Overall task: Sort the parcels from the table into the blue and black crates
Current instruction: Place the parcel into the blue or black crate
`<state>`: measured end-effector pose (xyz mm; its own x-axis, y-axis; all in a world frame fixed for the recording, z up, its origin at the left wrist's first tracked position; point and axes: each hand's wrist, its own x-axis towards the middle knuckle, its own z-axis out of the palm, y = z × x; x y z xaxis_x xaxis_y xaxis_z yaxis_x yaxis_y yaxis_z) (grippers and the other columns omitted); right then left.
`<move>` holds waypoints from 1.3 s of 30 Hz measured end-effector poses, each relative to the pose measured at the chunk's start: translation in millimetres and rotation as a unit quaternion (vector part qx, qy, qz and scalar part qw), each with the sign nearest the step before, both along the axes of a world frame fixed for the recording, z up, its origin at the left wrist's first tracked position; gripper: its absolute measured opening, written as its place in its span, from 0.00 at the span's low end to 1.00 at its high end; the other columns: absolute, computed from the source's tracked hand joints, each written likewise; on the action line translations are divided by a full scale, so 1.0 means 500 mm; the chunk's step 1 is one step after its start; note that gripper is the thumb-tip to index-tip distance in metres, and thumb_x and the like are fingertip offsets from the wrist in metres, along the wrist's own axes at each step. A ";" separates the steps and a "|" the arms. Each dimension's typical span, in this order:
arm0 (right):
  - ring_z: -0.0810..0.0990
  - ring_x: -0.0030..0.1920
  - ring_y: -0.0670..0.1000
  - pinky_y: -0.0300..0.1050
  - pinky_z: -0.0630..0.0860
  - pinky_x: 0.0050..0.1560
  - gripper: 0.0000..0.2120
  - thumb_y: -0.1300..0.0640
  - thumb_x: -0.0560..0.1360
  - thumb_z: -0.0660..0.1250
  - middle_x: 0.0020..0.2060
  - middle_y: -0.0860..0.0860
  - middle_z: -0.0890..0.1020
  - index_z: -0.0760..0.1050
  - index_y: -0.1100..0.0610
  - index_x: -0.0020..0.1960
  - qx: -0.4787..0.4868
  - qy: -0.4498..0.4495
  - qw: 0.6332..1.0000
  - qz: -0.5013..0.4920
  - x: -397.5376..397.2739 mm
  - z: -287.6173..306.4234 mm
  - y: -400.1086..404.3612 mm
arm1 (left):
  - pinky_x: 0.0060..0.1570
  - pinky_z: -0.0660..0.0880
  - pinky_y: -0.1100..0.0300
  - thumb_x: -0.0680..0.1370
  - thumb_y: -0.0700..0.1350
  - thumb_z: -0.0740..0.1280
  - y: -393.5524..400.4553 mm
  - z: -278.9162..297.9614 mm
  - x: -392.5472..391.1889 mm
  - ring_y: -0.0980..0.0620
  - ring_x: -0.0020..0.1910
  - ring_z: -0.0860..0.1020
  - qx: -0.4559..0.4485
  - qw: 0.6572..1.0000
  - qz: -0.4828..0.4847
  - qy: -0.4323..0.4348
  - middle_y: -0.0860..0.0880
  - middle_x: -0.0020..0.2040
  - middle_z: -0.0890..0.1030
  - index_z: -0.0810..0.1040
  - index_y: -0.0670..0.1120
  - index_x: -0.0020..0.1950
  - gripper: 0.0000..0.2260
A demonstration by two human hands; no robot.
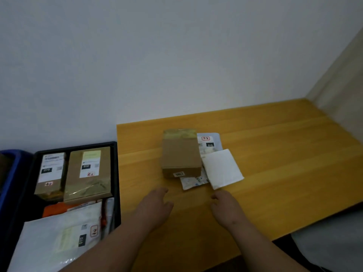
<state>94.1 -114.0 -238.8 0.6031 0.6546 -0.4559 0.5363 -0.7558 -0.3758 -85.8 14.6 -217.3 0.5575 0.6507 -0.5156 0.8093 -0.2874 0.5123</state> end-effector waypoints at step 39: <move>0.80 0.46 0.55 0.53 0.79 0.44 0.09 0.54 0.83 0.58 0.46 0.53 0.80 0.74 0.56 0.55 0.254 0.046 0.964 -0.060 0.368 0.005 0.028 | 0.40 0.71 0.65 0.81 0.53 0.63 -0.089 0.060 0.433 0.60 0.45 0.77 -0.092 0.912 0.286 -0.279 0.54 0.45 0.81 0.78 0.51 0.49 0.08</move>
<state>278.2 -100.1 -236.2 0.6606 0.7356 -0.1502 0.4040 -0.5169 -0.7547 130.9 -29.7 -187.4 0.3628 0.8480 -0.3864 0.3989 0.2334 0.8868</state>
